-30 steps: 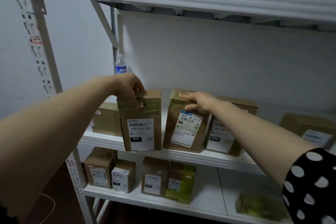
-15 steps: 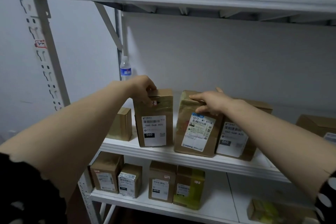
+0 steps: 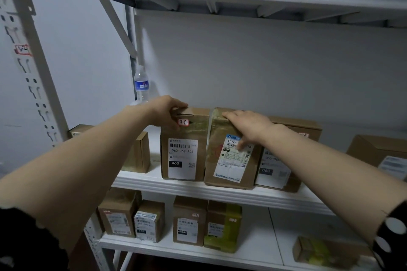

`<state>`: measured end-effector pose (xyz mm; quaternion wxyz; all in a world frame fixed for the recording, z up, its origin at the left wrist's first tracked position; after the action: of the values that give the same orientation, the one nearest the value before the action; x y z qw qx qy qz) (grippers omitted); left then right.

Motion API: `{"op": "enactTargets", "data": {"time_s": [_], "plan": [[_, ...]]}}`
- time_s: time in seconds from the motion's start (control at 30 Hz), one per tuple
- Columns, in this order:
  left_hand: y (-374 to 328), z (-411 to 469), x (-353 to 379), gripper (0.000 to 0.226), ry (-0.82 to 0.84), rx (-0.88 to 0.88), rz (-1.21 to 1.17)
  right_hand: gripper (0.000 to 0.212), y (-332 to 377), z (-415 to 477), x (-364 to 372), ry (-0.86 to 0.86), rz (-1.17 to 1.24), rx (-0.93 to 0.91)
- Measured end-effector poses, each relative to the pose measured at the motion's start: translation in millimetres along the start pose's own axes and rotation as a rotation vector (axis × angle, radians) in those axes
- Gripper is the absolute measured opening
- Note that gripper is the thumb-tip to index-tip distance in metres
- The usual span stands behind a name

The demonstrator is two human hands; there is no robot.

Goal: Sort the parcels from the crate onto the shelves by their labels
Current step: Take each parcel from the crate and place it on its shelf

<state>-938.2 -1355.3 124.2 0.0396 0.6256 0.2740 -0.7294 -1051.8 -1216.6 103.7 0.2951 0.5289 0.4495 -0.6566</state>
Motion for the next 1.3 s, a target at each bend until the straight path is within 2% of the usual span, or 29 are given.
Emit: {"op": "enactTargets", "data": {"time_s": [1.1,1.23,1.3], "plan": [[-37,19,14,0.074,-0.061,0.083,-0.005,0.101,-34,-15,9,0.013,-0.032,0.101],[-29,18,14,0.088,-0.107,0.047,-0.063,0.111,-36,-15,10,0.035,0.008,0.113],[-20,14,13,0.102,-0.154,-0.009,-0.198,0.119,-35,-17,7,0.008,0.041,0.127]]}}
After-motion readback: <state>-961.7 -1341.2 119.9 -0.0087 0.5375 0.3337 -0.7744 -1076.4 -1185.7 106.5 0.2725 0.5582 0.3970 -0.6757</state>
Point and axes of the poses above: each hand's wrist, its own z-axis towards the middle knuckle, its own x-axis out of the palm, y = z × x, the point moved 10 cm from there along z, towards the middle knuckle, and after that the axes turned 2 degrees about -z, right-handed, at the moved point
